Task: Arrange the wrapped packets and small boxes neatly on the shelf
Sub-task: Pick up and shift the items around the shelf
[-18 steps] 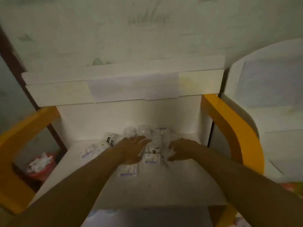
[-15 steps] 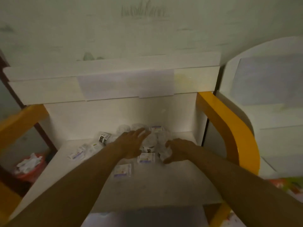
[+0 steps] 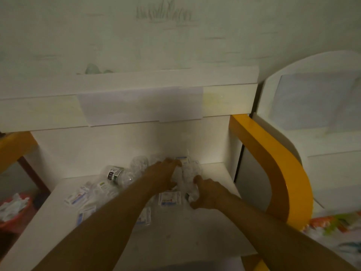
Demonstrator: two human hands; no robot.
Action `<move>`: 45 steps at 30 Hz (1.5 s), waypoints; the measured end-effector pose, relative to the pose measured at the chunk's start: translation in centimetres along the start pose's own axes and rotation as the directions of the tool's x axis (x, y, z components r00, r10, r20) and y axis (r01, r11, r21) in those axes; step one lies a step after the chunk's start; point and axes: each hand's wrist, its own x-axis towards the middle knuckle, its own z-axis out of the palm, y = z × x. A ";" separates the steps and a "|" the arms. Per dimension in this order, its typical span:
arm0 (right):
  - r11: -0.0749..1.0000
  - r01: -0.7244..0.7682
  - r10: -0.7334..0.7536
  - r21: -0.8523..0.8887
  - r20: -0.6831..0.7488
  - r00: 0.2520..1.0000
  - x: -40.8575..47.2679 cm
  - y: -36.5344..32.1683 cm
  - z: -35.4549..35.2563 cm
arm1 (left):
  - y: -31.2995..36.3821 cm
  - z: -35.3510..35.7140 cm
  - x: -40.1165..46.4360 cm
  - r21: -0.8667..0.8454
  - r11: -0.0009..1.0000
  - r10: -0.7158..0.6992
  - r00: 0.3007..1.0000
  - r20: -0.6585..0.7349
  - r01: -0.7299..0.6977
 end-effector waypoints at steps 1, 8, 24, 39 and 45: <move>1.000 0.002 -0.002 -0.026 0.008 1.000 -0.3 -0.1 -0.5 | 0.0 -0.8 -0.2 -0.008 1.000 0.013 1.000 -0.007 -0.013; 0.998 -0.007 -0.001 -0.066 -0.128 0.992 -3.1 -2.2 -6.5 | 0.2 -8.3 -2.6 0.020 0.993 0.116 0.988 -0.099 -0.115; 0.990 -0.010 -0.061 -0.139 -0.494 0.867 -14.5 -0.7 -19.1 | 7.5 -20.4 -3.8 -0.115 0.935 0.302 0.924 -0.235 -0.335; 0.986 -0.161 0.117 -0.032 -0.550 0.827 -28.1 21.1 -22.9 | 34.2 -19.2 -0.3 -0.068 0.892 0.412 0.865 -0.287 -0.447; 0.980 -0.183 0.198 0.079 -0.509 0.838 -29.7 29.0 -22.0 | 39.8 -15.4 3.4 0.083 0.914 0.406 0.891 -0.203 -0.398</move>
